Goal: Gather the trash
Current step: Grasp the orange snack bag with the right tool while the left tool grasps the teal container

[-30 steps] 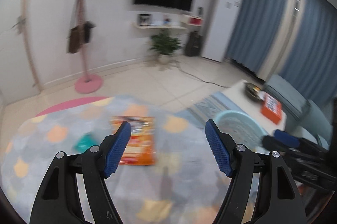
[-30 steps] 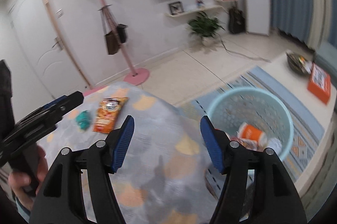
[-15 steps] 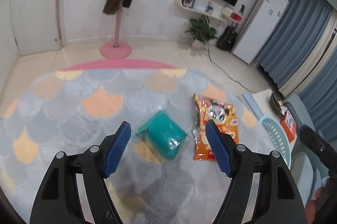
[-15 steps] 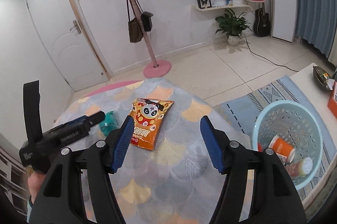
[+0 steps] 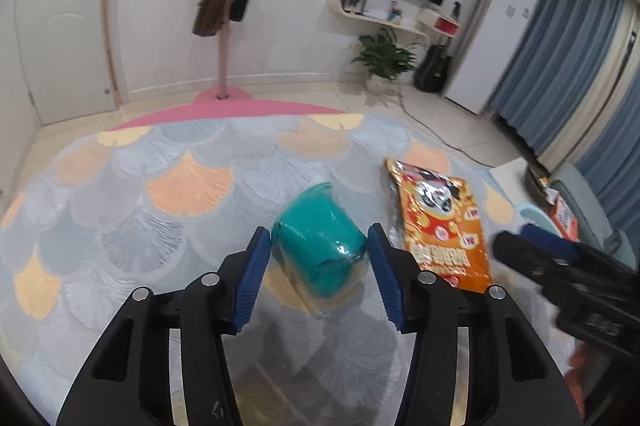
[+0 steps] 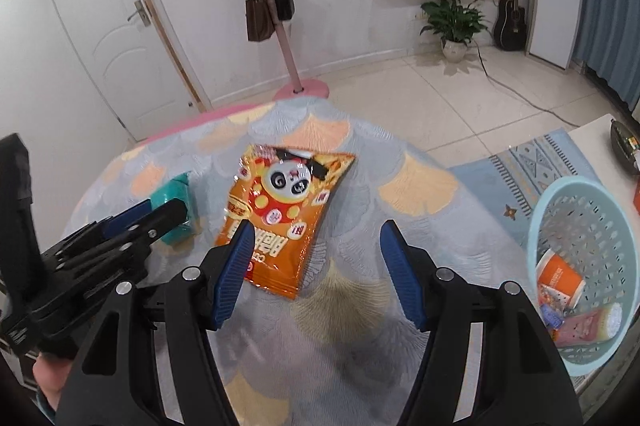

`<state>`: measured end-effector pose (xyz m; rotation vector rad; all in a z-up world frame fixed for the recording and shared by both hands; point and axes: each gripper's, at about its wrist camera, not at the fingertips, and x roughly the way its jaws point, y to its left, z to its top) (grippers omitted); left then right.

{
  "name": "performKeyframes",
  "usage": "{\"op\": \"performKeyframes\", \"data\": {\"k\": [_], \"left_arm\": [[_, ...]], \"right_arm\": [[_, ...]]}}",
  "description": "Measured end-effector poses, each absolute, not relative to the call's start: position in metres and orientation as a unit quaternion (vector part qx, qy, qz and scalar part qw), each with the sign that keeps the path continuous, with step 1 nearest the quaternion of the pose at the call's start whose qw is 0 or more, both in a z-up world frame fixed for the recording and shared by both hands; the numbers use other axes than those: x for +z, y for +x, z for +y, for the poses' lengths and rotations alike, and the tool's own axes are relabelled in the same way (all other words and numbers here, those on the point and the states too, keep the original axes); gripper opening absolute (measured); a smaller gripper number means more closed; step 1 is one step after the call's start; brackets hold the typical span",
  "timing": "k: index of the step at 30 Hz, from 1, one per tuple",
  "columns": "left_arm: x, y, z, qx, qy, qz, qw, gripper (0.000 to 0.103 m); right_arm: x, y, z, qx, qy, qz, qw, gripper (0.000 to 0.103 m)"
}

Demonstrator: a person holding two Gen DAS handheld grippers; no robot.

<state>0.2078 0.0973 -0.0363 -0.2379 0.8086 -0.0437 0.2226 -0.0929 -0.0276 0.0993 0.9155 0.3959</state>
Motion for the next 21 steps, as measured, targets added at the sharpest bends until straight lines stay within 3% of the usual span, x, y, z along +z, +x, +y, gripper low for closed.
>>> {"op": "performKeyframes", "data": {"k": [11,16,18,19,21], "left_arm": [[-0.035,0.207,0.092,-0.070,-0.134,0.395,0.906,0.048],[-0.036,0.207,0.104,-0.068,-0.156,0.391,0.904,0.048],[-0.035,0.207,0.100,-0.065,-0.149,0.389,0.907,0.048],[-0.035,0.206,0.098,-0.064,-0.147,0.387,0.908,0.048],[-0.035,0.206,0.097,-0.066,-0.147,0.386,0.908,0.048]], "right_arm": [[-0.037,0.237,-0.101,0.183,0.076,0.446,0.873,0.061],[-0.043,0.237,-0.074,0.190,0.019,0.446,0.875,0.061],[-0.042,0.233,-0.065,0.200,-0.002,0.438,0.876,0.041],[-0.043,0.232,-0.059,0.201,-0.020,0.441,0.875,0.026],[-0.043,0.229,-0.053,0.203,-0.036,0.435,0.876,0.012]]}}
